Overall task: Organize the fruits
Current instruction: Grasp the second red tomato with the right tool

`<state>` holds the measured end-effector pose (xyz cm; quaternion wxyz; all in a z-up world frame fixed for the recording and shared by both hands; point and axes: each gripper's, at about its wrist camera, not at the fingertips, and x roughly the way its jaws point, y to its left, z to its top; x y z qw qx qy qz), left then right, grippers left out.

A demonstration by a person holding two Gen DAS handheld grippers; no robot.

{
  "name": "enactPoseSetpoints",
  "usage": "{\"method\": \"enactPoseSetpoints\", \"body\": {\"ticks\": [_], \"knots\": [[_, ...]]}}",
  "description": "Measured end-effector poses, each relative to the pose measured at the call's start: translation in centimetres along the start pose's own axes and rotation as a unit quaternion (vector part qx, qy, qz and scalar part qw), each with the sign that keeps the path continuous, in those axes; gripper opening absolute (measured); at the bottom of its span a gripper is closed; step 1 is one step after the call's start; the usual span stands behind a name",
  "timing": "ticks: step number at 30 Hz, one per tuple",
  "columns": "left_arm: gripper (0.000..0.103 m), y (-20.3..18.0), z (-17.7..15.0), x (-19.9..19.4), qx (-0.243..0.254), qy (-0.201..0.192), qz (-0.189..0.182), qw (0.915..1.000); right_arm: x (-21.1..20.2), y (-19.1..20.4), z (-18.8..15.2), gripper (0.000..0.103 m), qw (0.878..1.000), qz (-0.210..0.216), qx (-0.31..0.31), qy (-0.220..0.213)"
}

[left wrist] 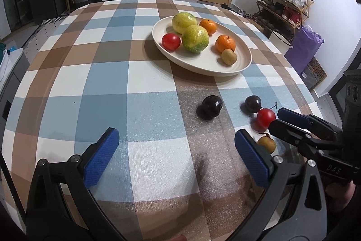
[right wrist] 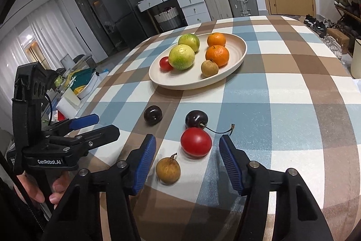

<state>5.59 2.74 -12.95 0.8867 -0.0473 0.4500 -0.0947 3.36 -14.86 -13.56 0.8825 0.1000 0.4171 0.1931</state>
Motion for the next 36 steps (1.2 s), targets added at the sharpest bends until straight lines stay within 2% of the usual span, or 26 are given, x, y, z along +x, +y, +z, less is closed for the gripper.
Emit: {"method": "enactPoseSetpoints", "body": {"ticks": [7,12,15,17,27,36], "knots": [[0.102,0.2,0.1,0.6,0.000,0.003,-0.003,1.0000,1.0,0.2,0.3,0.056,1.000,-0.010,-0.009,0.012],[0.102,0.5,-0.1,0.7,-0.004,0.007,-0.003,1.0000,1.5,0.1,0.3,0.048,1.000,-0.012,-0.009,0.021],[0.102,0.6,-0.1,0.8,-0.006,0.008,-0.003,0.9999,1.6,0.2,0.2,0.032,1.000,-0.010,-0.015,0.022],[0.102,0.6,-0.1,0.8,-0.006,0.008,-0.002,1.0000,1.5,0.3,0.2,0.028,1.000,0.000,-0.018,0.024],[0.102,-0.2,1.2,1.3,0.011,0.005,-0.008,0.9999,1.0,0.3,0.2,0.028,1.000,0.018,-0.015,0.011],[0.102,-1.4,2.5,3.4,0.031,0.024,-0.018,0.9991,0.2,-0.1,0.7,0.028,1.000,0.026,-0.011,-0.005]]}}
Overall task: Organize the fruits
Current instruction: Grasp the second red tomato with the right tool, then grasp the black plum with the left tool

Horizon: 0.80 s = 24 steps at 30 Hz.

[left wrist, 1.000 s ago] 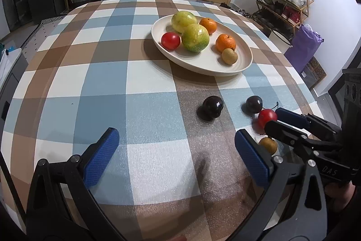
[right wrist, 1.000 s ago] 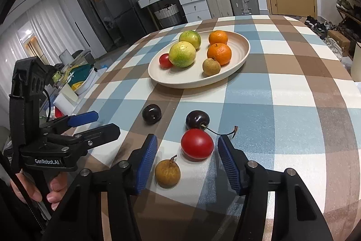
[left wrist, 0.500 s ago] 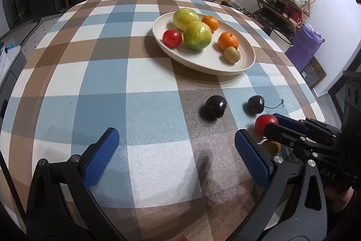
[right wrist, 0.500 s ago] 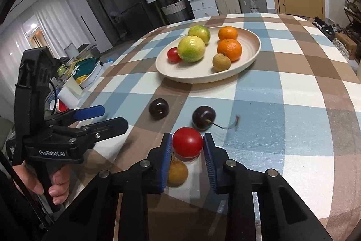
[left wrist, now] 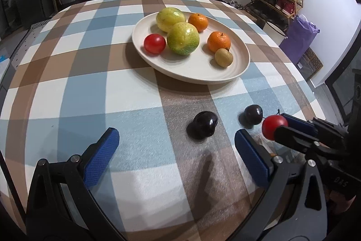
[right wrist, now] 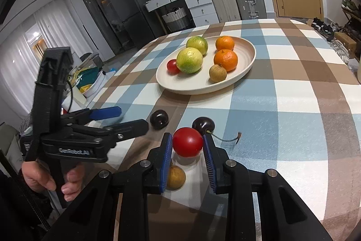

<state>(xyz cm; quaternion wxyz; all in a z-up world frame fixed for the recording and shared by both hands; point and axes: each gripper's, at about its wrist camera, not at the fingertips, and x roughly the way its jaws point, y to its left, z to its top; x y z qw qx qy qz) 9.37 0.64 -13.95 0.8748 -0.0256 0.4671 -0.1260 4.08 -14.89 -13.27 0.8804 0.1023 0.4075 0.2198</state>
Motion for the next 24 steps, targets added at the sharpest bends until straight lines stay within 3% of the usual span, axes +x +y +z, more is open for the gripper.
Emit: {"method": "enactPoseSetpoints", "body": {"ticks": [14,18,20,24], "knots": [[0.101,-1.4,1.6,2.4,0.022,0.017,0.007,0.9996,-0.4,-0.9,0.9,0.028,1.000,0.010,0.006,-0.008],[0.095,-1.4,1.8,2.7,0.022,0.016,0.010,0.9996,-0.4,-1.0,0.9,0.028,1.000,0.012,0.008,-0.007],[0.086,-1.3,1.8,2.6,0.022,0.012,0.013,0.9996,-0.4,-1.0,0.9,0.028,1.000,0.012,0.009,-0.007],[0.078,-1.1,1.7,2.6,0.020,0.014,0.002,0.9997,-0.4,-1.0,0.9,0.028,1.000,0.010,0.010,-0.008]]}}
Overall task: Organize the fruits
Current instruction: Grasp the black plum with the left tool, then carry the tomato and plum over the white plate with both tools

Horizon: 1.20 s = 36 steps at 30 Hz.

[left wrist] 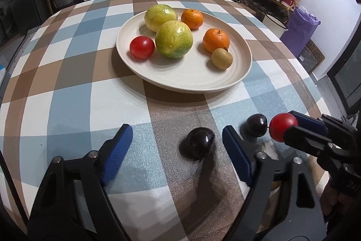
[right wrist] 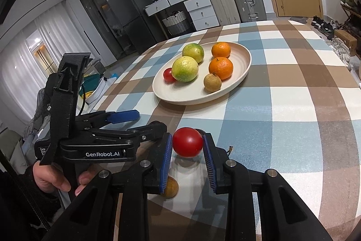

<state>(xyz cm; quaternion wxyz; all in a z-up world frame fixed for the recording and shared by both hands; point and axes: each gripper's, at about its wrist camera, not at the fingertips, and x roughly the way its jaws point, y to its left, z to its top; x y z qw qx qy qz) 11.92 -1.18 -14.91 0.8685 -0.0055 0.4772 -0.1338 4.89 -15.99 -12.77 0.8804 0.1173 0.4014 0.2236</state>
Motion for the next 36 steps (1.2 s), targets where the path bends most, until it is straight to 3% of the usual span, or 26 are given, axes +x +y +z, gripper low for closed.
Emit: {"method": "enactPoseSetpoints", "body": {"ticks": [9,12,13,26,36], "knots": [[0.052,-0.2,-0.3,-0.1,0.010,0.006,-0.024,0.9996,-0.2,0.1,0.1,0.028,1.000,-0.002,-0.002,-0.003],[0.034,-0.3,-0.4,-0.2,0.011,0.009,-0.047,0.9988,-0.4,0.2,0.1,0.028,1.000,-0.003,-0.002,-0.005],[0.024,-0.4,-0.5,-0.3,0.011,0.010,-0.057,0.9983,-0.5,0.2,0.1,0.028,1.000,-0.003,-0.003,-0.006],[0.023,-0.8,-0.3,-2.2,0.019,-0.006,-0.079,0.9967,-1.2,0.5,1.5,0.028,1.000,-0.010,-0.012,-0.020],[0.023,-0.4,2.4,-4.7,0.015,-0.035,-0.080,0.9961,-1.4,0.9,4.3,0.028,0.999,-0.003,-0.028,-0.041]]}}
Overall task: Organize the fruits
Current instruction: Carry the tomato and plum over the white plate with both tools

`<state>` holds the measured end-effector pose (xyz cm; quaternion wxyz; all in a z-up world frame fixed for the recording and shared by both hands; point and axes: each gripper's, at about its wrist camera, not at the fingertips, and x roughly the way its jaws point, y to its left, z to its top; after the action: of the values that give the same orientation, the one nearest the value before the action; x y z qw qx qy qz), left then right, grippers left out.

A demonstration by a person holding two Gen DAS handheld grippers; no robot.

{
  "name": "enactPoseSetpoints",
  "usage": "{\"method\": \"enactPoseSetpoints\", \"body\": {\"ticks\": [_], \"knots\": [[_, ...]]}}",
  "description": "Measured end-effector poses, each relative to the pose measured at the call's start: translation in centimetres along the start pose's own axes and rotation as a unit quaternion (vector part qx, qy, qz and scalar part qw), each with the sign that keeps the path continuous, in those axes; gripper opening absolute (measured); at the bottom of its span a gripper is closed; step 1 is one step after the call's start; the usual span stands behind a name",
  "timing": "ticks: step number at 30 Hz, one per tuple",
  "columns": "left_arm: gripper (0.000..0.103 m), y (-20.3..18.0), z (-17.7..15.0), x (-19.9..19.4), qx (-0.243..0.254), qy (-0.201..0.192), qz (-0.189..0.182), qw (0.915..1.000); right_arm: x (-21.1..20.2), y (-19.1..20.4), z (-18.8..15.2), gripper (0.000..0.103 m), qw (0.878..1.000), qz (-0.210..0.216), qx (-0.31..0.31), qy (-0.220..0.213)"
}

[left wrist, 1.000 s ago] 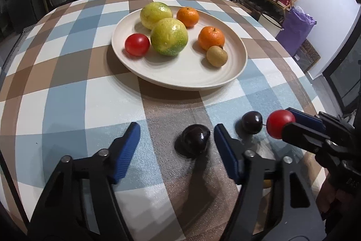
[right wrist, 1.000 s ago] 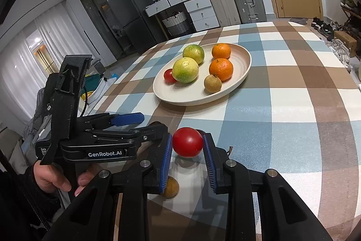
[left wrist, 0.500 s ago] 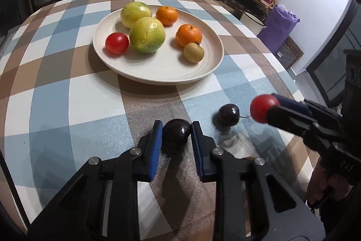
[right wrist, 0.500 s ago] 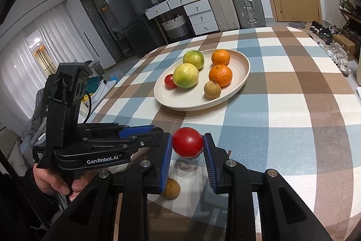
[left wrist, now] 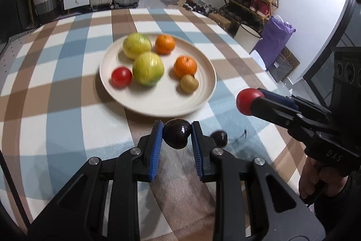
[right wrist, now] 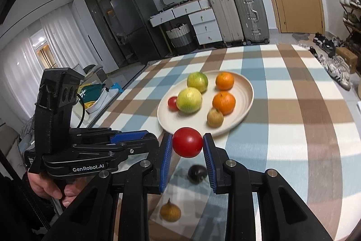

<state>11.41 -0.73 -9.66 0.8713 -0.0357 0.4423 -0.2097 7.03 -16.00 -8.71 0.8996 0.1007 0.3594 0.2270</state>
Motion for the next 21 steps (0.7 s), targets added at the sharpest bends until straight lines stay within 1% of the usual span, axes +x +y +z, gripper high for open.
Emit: {"method": "enactPoseSetpoints", "body": {"ticks": [4,11,13,17,21], "knots": [[0.023,0.2,1.8,-0.5,-0.003,-0.013,0.002,0.9999,0.1,-0.2,1.5,0.028,1.000,0.004,-0.003,-0.010],[0.023,0.3,5.2,-0.3,-0.004,-0.024,0.006,0.9997,0.6,-0.8,3.9,0.028,1.000,0.002,-0.004,-0.021],[0.023,0.4,6.3,-0.1,-0.004,-0.025,0.003,0.9997,0.8,-1.2,4.7,0.028,1.000,0.002,-0.002,-0.024],[0.023,0.5,8.5,0.4,0.001,-0.029,0.008,0.9995,1.2,-2.0,6.2,0.028,0.999,0.001,0.005,-0.032],[0.023,0.4,10.5,1.4,0.002,-0.025,0.006,0.9997,1.9,-3.1,7.8,0.028,0.999,0.001,0.018,-0.034]]}}
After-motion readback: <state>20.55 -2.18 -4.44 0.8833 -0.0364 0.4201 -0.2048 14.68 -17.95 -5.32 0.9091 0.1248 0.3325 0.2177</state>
